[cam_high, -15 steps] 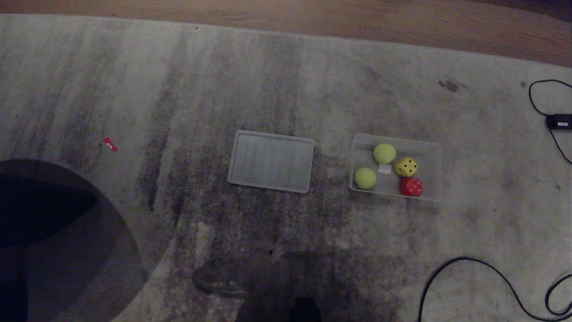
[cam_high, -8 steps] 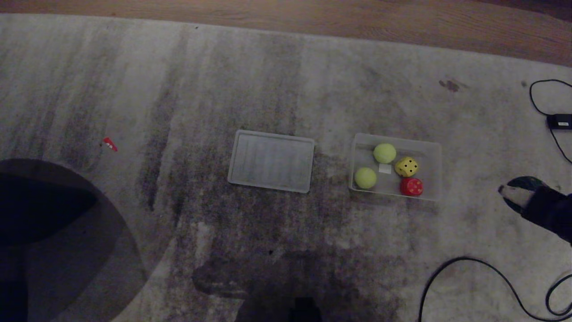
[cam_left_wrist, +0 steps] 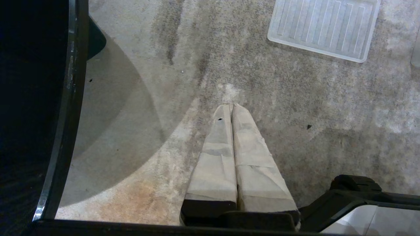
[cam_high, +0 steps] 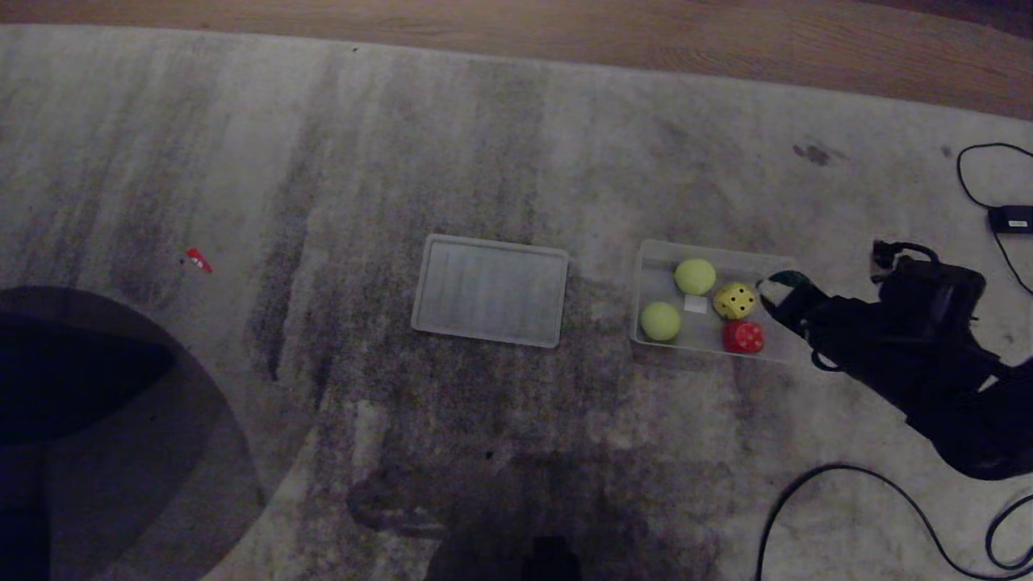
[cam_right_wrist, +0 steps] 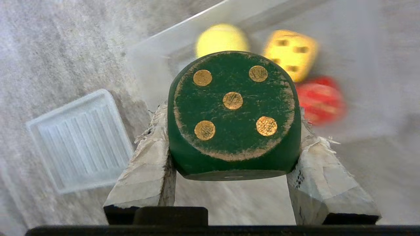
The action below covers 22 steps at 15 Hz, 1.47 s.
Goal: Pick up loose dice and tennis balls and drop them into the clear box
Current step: Put the toys in the box, then pick up toys out of the box
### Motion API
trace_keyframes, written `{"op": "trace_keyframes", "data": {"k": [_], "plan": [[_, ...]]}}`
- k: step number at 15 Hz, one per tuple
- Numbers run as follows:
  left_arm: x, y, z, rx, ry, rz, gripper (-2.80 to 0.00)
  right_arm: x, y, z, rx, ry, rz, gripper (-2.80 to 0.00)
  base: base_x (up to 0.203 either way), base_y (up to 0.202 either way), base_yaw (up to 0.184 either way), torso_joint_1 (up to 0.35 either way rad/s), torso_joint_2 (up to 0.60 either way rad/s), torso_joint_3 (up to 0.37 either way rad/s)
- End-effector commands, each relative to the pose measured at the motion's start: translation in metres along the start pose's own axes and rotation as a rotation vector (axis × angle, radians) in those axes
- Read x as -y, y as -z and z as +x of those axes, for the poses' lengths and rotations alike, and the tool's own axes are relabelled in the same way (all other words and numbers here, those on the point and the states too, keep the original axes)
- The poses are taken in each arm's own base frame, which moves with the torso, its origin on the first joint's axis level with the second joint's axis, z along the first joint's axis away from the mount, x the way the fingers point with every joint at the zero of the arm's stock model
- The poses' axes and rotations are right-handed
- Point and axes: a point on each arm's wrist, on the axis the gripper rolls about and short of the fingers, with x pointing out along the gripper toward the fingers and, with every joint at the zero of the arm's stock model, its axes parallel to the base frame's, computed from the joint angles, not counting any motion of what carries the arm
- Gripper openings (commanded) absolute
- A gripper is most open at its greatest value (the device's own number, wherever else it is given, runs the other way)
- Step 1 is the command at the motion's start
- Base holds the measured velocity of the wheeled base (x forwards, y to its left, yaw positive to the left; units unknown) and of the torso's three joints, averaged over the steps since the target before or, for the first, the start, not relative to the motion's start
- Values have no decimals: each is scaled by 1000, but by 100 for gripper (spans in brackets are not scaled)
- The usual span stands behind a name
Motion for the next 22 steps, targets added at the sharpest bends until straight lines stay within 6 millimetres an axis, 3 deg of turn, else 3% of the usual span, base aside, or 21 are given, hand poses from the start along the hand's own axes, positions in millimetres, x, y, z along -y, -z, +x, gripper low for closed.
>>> {"op": "trace_keyframes", "data": {"k": [1, 3, 4, 8, 10, 12, 14, 15, 19, 22], "plan": [[0, 0, 0, -3, -1, -1, -280, 7, 25, 35, -22, -10, 11, -280, 0, 0, 0, 0, 0, 0], [0, 0, 0, -3, -1, -1, -280, 8, 30, 47, -20, -38, 12, -280, 0, 0, 0, 0, 0, 0], [0, 0, 0, -3, -1, -1, -280, 10, 33, 49, -26, -37, 12, 0, 0, 0, 0, 0, 0, 0], [0, 0, 0, -3, -2, -1, -280, 6, 29, 46, -14, -49, 10, 0, 0, 0, 0, 0, 0, 0], [0, 0, 0, -3, -2, -1, -280, 0, 19, 35, 0, -63, 2, 0, 0, 0, 0, 0, 0, 0], [0, 0, 0, -3, -1, -1, -280, -5, 8, 8, 4, -66, -26, 0, 0, 0, 0, 0, 0, 0], [0, 0, 0, -3, -1, -1, -280, -10, -6, -36, 19, -73, -47, 0, 0, 0, 0, 0, 0, 0], [0, 0, 0, -3, -2, -1, -280, -13, -15, -61, 38, -87, -51, -280, 0, 0, 0, 0, 0, 0], [0, 0, 0, -3, -1, -1, -280, -19, -46, -166, 91, -108, -115, -280, 0, 0, 0, 0, 0, 0], [0, 0, 0, -3, -1, -1, -280, -6, -37, -244, 47, -54, -207, -280, 0, 0, 0, 0, 0, 0]]}}
